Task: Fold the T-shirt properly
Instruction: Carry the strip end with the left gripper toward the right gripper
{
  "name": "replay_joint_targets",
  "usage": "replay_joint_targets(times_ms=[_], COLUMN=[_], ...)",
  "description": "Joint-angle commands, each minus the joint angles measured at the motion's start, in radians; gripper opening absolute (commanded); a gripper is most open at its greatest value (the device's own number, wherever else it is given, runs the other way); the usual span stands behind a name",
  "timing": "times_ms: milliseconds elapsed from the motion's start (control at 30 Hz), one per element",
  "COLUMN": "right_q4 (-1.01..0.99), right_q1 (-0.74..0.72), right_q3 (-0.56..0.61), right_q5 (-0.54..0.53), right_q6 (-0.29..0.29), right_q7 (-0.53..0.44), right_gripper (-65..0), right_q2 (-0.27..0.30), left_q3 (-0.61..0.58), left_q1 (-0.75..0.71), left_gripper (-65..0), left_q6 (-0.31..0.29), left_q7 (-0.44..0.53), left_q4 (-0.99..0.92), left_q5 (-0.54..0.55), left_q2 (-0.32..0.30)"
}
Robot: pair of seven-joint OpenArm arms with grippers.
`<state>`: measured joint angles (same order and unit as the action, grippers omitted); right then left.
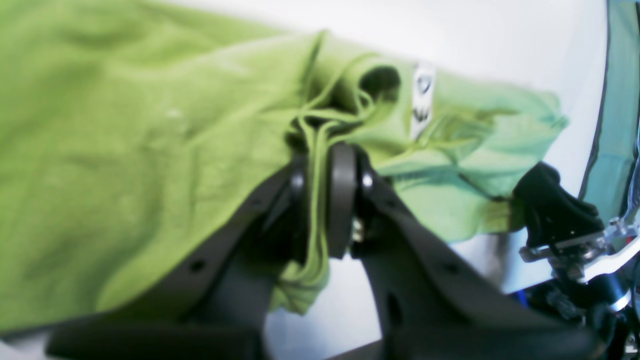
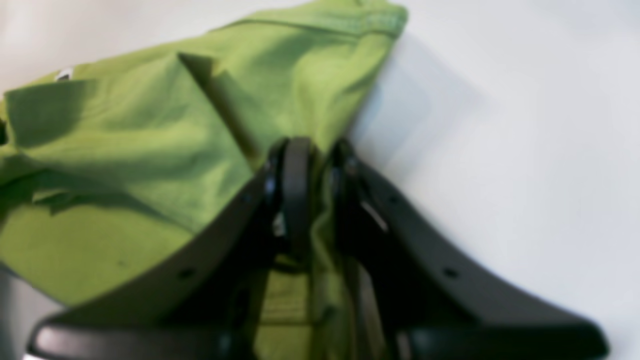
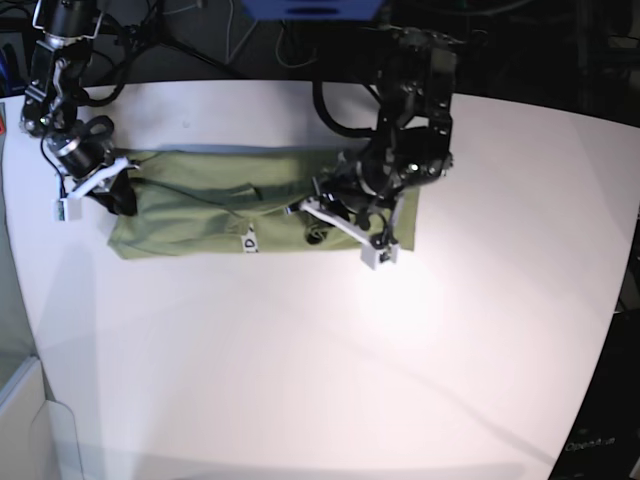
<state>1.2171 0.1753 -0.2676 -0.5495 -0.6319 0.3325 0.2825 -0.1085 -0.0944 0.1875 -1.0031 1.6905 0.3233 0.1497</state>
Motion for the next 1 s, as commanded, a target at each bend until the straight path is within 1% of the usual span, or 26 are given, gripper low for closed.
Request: replay_joint_targets(times_ms=[0,100,267,367,467,500,600,667,733,967], right_q4=[0.003,0.003,0.003,0.003,0.003,0.003,0.003,0.003,0.003,0.003], right_q1=[0.007,0.008,0.008,0.010,0.010,0.010,0.010,0.010,0.010,0.010], right_q3=[0.001,0.001,0.001,0.001,0.001,0.001,0.001,0.001,0.001,0.001], right_q5=[0.030,0.030,0.030,0.030,0.030,0.030,0.030,0.030,0.030,0.030], right_q6=[0.002,0.002,0.002,0.002,0.002,0.002,0.002,0.002,0.002,0.002], right_q7=[0.049,0.049,0.049,0.049,0.050,0.050,0.050,0.050,0.050,0.050], right_gripper=[-57.6,-57.6,-57.6,-57.6,-57.6,-57.6,-57.6,-57.6,-57.6,-57.6], right_q2=[0.008,0.008,0.007,0.007,0.007,0.007,0.007,0.007,0.007,0.007], left_q3=[-0.003,-0.004,-0.004,-0.007,-0.056,-0.069,-0.087,-0.098,-0.101,-0.102], left_q1=[0.017,0.015,0.017,0.017,0.029,0.034,0.038,0.052,0.061,0.064], left_gripper=[-63.3,-63.3,-63.3,-63.3,-63.3,-63.3,-63.3,-63.3,-63.3,-63.3], left_q6=[-0.004,-0.004,-0.004,-0.004,-0.004,0.002,0.079,0.106,0.116,0.116], left_q7=[0.028,0.074,0.120,0.122,0.122,0.122,0.123,0.123,0.123,0.123], left_q4=[0.015,0.013,0.012,0.010,0.010,0.010,0.010,0.010,0.010,0.009], left_q5=[0.024,0.041,0.078,0.098,0.093,0.095,0.096,0.096,0.096,0.096], left_q2=[0.007,0.007,0.007,0.007,0.007,0.007,0.007,0.007,0.007,0.007])
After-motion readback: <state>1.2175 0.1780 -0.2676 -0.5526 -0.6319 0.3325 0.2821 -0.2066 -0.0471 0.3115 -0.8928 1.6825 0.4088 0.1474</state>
